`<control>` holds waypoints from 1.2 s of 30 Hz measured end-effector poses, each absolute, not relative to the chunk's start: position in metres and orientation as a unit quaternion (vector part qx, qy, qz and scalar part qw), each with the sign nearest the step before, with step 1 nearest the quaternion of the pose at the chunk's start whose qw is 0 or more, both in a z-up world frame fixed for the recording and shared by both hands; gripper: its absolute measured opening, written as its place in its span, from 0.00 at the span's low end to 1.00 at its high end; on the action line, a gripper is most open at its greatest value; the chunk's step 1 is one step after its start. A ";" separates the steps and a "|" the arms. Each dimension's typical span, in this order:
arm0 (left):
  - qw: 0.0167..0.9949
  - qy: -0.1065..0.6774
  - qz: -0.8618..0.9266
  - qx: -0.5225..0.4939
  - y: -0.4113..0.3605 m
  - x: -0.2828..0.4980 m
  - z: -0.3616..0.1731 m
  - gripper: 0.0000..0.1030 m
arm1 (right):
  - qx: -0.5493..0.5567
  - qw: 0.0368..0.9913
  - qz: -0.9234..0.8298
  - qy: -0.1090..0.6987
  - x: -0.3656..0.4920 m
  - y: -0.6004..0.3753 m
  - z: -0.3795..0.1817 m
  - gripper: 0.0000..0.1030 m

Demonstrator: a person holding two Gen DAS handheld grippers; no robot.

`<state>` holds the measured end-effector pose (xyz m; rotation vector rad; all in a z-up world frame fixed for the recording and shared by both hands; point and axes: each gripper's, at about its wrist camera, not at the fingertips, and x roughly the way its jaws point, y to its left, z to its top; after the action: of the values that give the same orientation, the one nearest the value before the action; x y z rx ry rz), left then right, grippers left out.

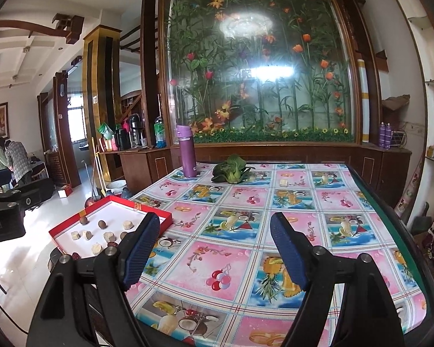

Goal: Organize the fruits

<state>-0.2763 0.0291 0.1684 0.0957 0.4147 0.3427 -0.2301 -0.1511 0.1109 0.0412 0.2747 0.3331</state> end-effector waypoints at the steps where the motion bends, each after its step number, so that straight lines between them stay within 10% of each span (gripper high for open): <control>1: 0.963 0.204 0.168 0.047 0.029 -0.276 0.168 1.00 | 0.021 0.977 0.164 0.136 -0.230 -0.151 0.111 0.77; 36: 0.962 0.224 0.152 0.043 0.027 -0.277 0.163 1.00 | 0.021 0.977 0.156 0.147 -0.232 -0.152 0.110 0.77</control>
<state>-0.2771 0.0266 0.1633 0.0865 0.4535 0.3071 -0.2324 -0.1521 0.1097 0.0430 0.2955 0.3149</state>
